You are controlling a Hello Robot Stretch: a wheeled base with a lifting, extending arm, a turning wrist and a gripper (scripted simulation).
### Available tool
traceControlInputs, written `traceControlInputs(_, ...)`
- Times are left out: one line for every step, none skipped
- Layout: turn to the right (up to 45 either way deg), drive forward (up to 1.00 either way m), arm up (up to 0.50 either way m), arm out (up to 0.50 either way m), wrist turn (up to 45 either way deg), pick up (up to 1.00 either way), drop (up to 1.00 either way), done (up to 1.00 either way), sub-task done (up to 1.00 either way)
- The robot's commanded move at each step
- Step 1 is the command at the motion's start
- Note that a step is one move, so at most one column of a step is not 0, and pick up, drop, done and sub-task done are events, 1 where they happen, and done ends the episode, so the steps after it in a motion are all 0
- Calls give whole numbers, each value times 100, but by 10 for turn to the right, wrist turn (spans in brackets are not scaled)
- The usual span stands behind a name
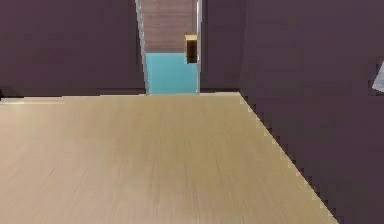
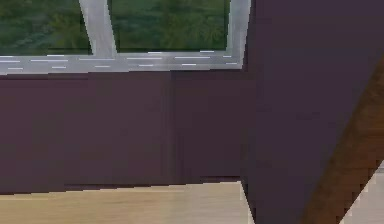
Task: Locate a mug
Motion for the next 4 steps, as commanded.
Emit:
traceControlInputs(-180, 0, 0, 0, 0, 0, 0, 0, 0)
traceControlInputs(0, 10, 0, 0, 0, 0, 0, 0, 0)
traceControlInputs(30, 0, 0, 0, 0, 0, 0, 0, 0)
traceControlInputs(0, 80, 0, 0, 0, 0, 0, 0, 0)
